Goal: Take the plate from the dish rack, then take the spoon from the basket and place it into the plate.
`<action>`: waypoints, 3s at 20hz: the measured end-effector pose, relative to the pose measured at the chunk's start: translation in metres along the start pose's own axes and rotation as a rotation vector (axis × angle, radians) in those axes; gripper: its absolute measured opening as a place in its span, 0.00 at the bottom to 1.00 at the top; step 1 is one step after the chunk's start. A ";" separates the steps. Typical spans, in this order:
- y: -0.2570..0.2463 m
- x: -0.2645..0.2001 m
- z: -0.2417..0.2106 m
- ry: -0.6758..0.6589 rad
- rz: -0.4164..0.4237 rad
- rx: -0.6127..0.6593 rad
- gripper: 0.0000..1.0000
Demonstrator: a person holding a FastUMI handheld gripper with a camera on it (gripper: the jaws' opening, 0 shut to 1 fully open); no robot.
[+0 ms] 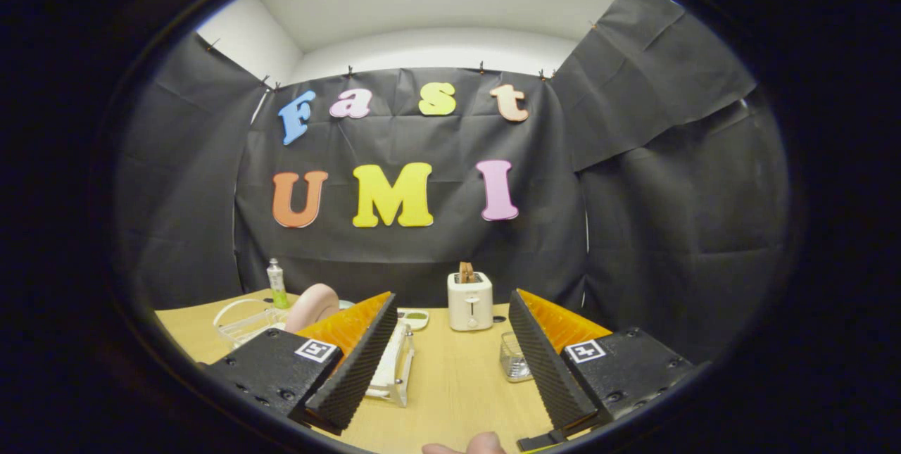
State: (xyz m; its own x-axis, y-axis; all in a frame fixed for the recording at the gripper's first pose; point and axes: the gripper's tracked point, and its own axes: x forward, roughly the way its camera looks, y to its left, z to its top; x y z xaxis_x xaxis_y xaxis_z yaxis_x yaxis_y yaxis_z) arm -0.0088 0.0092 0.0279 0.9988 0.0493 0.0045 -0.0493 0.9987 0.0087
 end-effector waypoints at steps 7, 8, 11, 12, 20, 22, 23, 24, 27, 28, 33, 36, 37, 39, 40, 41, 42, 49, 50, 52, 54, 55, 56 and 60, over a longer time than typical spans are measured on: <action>0.009 -0.001 -0.005 0.049 0.035 -0.056 1.00; 0.007 0.000 -0.002 0.048 0.030 -0.067 1.00; 0.011 0.007 0.005 0.060 0.032 -0.057 1.00; 0.016 0.010 0.005 0.081 0.042 -0.056 1.00; 0.102 0.051 0.041 0.210 0.204 -0.040 1.00; 0.125 0.071 0.053 0.271 0.235 -0.050 1.00; 0.137 0.080 0.056 0.304 0.247 -0.057 1.00; 0.151 0.089 0.057 0.347 0.262 -0.061 1.00; 0.192 0.115 0.042 0.505 0.296 -0.091 1.00; 0.204 0.125 0.035 0.552 0.304 -0.117 1.00; 0.231 0.170 -0.018 0.773 0.283 -0.091 1.00; 0.240 0.188 -0.049 0.889 0.266 -0.030 1.00; 0.242 0.192 -0.057 0.924 0.260 -0.010 1.00; 0.241 0.201 -0.070 0.973 0.235 0.018 0.97; 0.242 0.204 -0.073 0.993 0.230 0.033 0.95; 0.245 0.206 -0.078 1.011 0.229 0.053 0.93; 0.247 0.206 -0.080 1.030 0.227 0.073 0.89; 0.239 0.204 -0.088 1.095 0.076 0.018 0.38; 0.238 0.204 -0.085 1.096 0.054 -0.001 0.37; 0.237 0.202 -0.076 1.096 0.019 -0.036 0.34; 0.234 0.205 -0.070 1.091 -0.017 -0.096 0.33; 0.235 0.202 -0.069 1.100 -0.026 -0.127 0.33; 0.235 0.202 -0.068 1.101 -0.036 -0.153 0.32; 0.236 0.201 -0.061 1.109 -0.072 -0.259 0.32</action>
State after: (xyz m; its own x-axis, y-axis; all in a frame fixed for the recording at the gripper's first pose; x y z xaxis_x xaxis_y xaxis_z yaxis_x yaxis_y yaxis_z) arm 0.1802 0.2555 -0.0305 0.4591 -0.1564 -0.8745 -0.1179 0.9649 -0.2345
